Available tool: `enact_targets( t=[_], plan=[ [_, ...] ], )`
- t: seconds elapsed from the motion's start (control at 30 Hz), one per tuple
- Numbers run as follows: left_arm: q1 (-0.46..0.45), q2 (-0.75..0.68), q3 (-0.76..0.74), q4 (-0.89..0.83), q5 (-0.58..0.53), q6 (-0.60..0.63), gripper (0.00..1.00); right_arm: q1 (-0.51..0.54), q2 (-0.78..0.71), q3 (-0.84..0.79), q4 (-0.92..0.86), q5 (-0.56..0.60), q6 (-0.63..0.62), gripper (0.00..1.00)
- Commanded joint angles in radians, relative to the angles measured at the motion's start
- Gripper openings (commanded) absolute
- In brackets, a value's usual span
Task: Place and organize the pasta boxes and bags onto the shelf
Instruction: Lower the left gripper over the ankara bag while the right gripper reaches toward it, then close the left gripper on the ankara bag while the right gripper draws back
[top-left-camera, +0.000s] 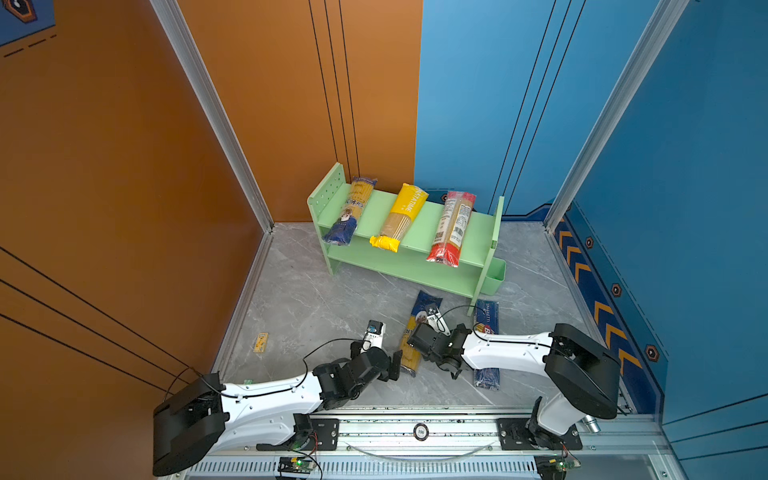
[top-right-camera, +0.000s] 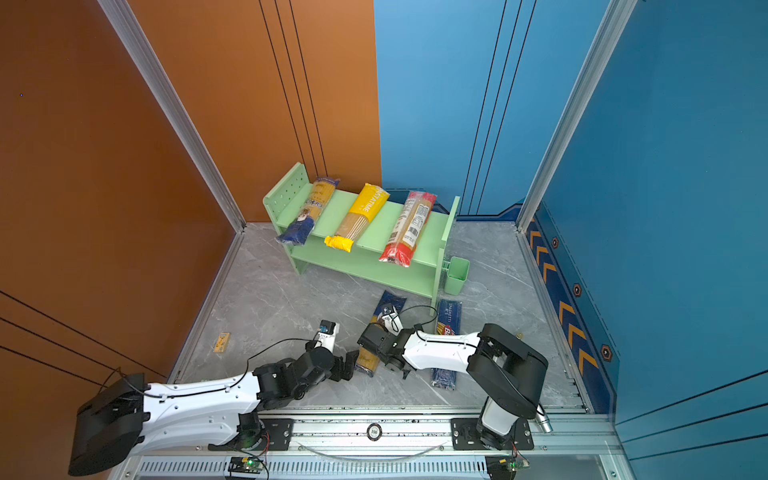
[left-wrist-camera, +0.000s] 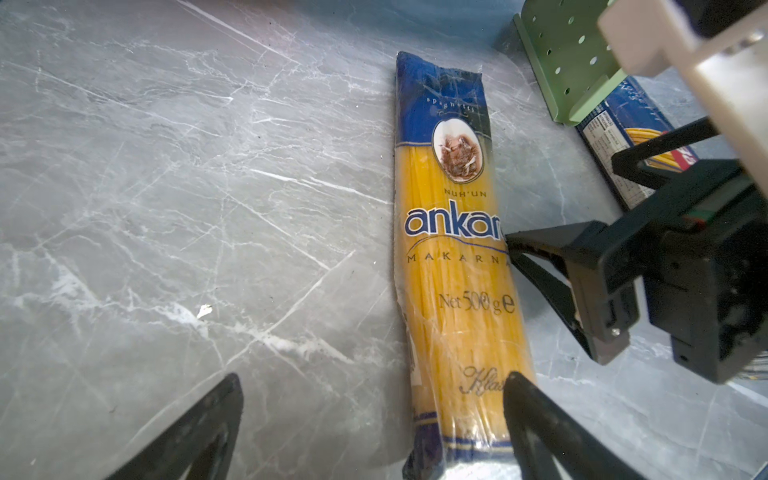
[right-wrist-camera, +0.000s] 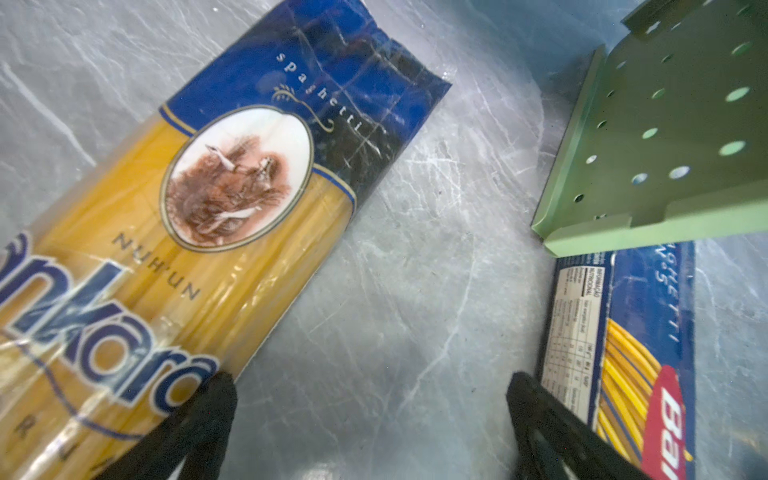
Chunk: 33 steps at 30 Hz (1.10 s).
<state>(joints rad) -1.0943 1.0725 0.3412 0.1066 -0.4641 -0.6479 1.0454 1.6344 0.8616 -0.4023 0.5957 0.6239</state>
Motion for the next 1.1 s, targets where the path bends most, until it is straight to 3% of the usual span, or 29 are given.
enact_targets(
  t=[0.0,0.2,0.43,1.07],
  plan=[
    [-0.015,0.021,-0.007,0.024,-0.007,0.013,0.98,0.006,-0.062,0.007,-0.033,-0.009,-0.050,1.00],
    [-0.022,0.090,0.020,0.035,-0.006,0.026,0.98,-0.007,-0.198,-0.042,-0.099,0.014,-0.078,1.00],
    [-0.028,0.178,0.055,0.042,-0.017,0.042,0.98,-0.048,-0.385,-0.132,-0.115,-0.050,-0.108,1.00],
    [-0.056,0.424,0.163,0.069,-0.029,0.067,0.98,-0.188,-0.772,-0.293,-0.142,-0.127,-0.070,1.00]
  ],
)
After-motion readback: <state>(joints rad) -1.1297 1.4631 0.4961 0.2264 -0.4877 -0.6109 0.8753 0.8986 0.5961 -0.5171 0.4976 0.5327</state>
